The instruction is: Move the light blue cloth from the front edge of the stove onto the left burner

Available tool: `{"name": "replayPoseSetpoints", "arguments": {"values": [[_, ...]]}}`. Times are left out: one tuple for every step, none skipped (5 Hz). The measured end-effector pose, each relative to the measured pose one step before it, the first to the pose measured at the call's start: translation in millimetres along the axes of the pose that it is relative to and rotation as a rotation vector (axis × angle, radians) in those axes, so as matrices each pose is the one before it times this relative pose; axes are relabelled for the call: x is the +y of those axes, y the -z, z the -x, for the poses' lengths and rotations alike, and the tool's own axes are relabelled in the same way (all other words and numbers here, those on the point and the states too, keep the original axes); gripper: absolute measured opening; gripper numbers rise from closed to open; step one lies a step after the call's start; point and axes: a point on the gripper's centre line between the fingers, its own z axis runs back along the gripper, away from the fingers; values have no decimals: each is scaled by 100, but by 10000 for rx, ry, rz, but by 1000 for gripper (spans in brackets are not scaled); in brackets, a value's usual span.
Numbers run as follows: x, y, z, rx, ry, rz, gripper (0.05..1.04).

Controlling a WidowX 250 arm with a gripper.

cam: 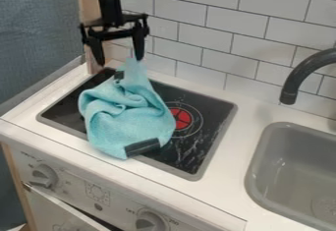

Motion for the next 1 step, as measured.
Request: {"name": "replayPoseSetpoints", "arguments": {"values": [[933,-1593,-13,-424,130,144,1000]]}}
